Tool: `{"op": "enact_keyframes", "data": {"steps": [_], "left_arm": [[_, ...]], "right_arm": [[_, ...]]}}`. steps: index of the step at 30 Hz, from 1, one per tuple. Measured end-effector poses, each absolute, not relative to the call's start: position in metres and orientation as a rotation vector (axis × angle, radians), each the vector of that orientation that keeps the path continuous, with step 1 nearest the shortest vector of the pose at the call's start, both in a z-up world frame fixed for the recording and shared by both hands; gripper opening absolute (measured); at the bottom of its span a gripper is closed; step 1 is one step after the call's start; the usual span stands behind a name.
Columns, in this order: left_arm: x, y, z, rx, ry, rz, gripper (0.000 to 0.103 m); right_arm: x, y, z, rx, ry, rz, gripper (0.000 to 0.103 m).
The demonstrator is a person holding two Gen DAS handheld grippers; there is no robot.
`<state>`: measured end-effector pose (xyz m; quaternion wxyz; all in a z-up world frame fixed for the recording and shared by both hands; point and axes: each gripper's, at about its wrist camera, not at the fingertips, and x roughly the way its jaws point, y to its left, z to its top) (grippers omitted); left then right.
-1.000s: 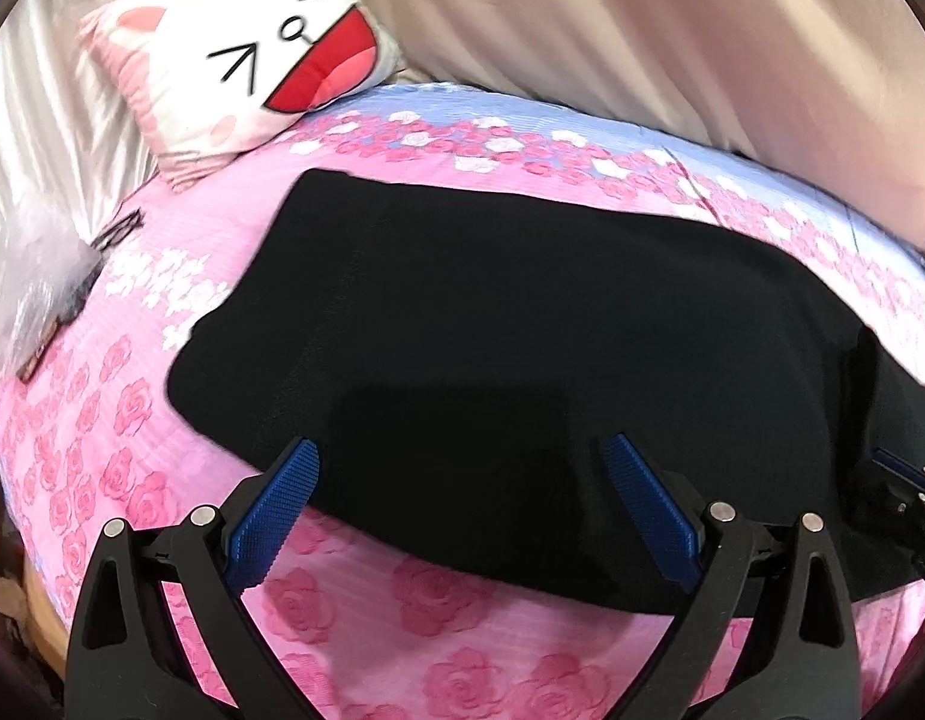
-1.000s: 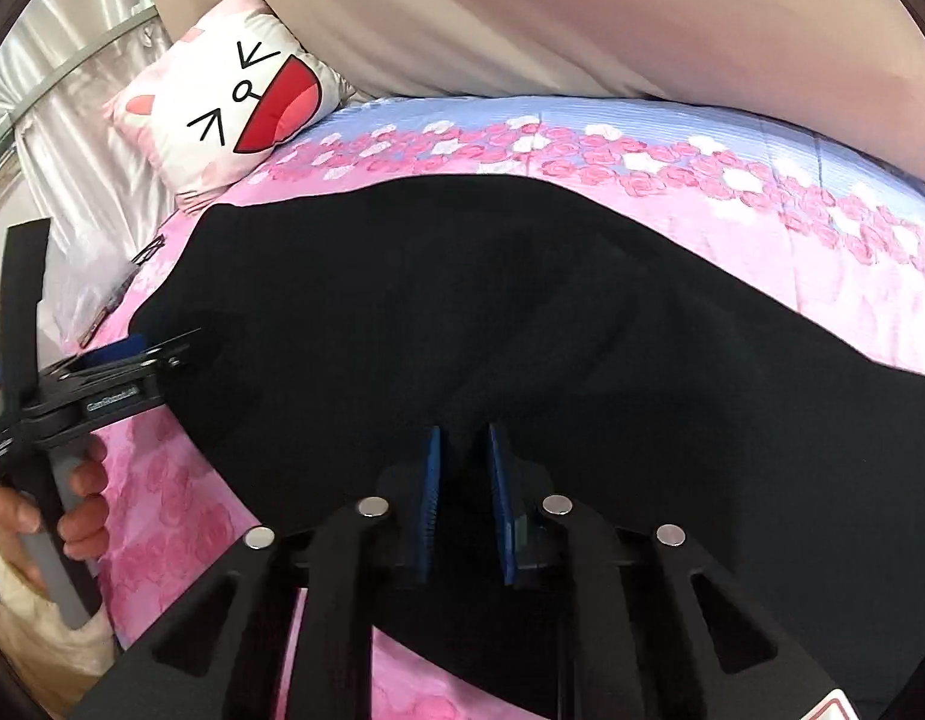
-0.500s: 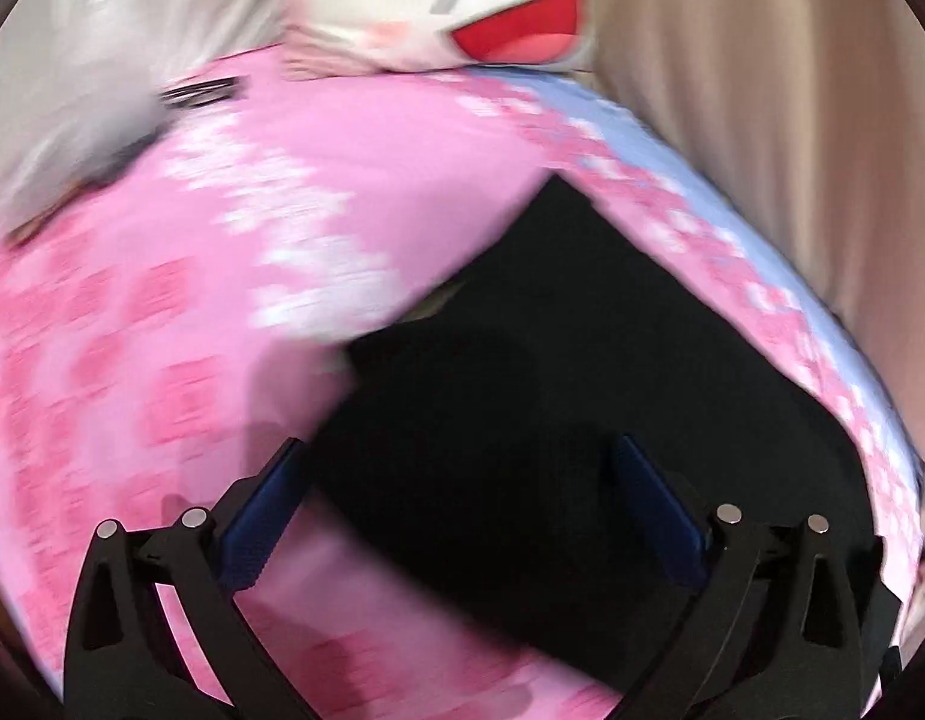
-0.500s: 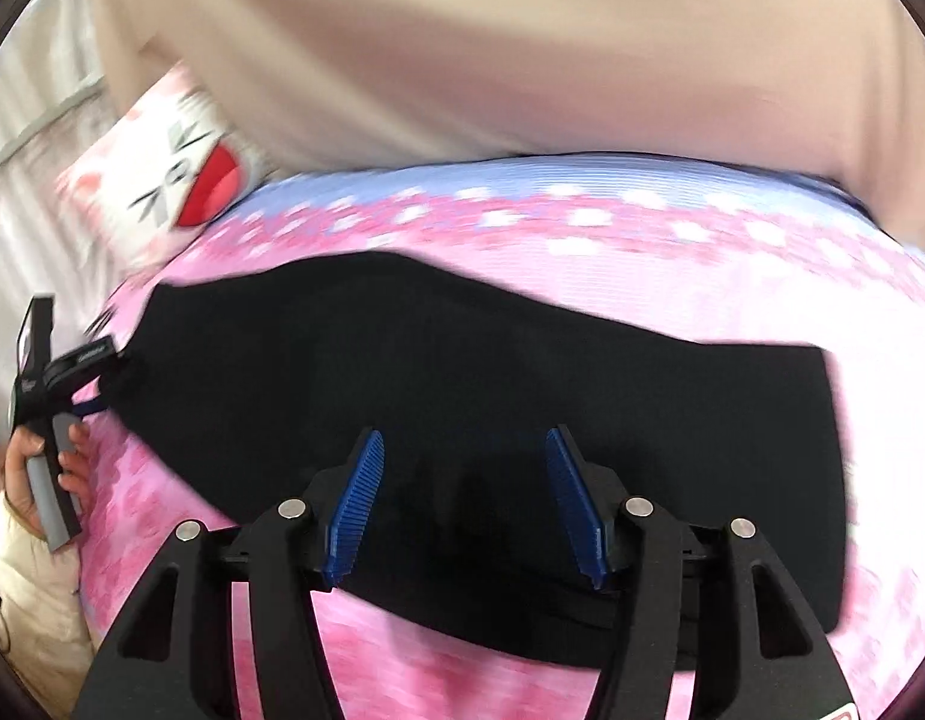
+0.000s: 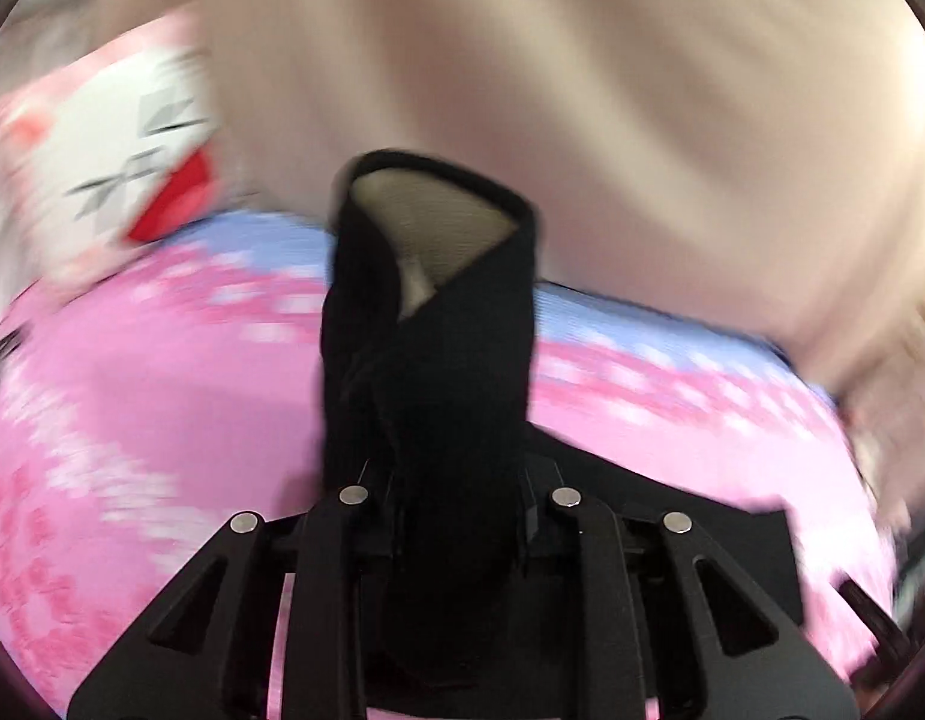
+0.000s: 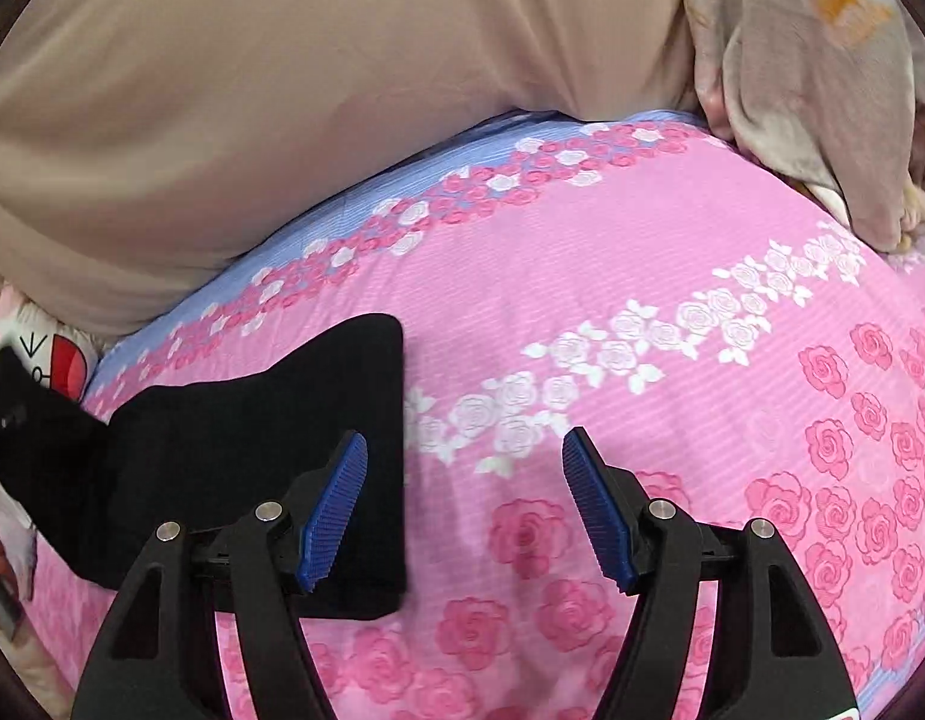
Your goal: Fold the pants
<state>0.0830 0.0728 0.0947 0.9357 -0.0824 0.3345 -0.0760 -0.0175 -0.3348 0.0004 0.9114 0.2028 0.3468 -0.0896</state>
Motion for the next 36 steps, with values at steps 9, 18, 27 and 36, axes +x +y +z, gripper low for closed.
{"op": "enact_keyframes", "data": {"steps": [9,18,27,36], "left_arm": [[0.063,-0.090,0.028,0.059,0.894,-0.317,0.083],[0.057,-0.019,0.088,0.064,0.684,-0.034,0.097],[0.053,0.074,0.062,0.094,0.721,0.229,0.097],[0.057,0.103,0.053,0.029,0.750,0.220,0.097]], "right_arm": [[-0.011,-0.327,-0.003,0.331,0.738,-0.126,0.067],[0.039,-0.264,0.007,0.408,0.778,0.250,0.068],[0.090,-0.188,-0.019,0.434,0.894,0.302,0.084],[0.070,-0.151,0.014,0.319,0.811,0.363,0.012]]}}
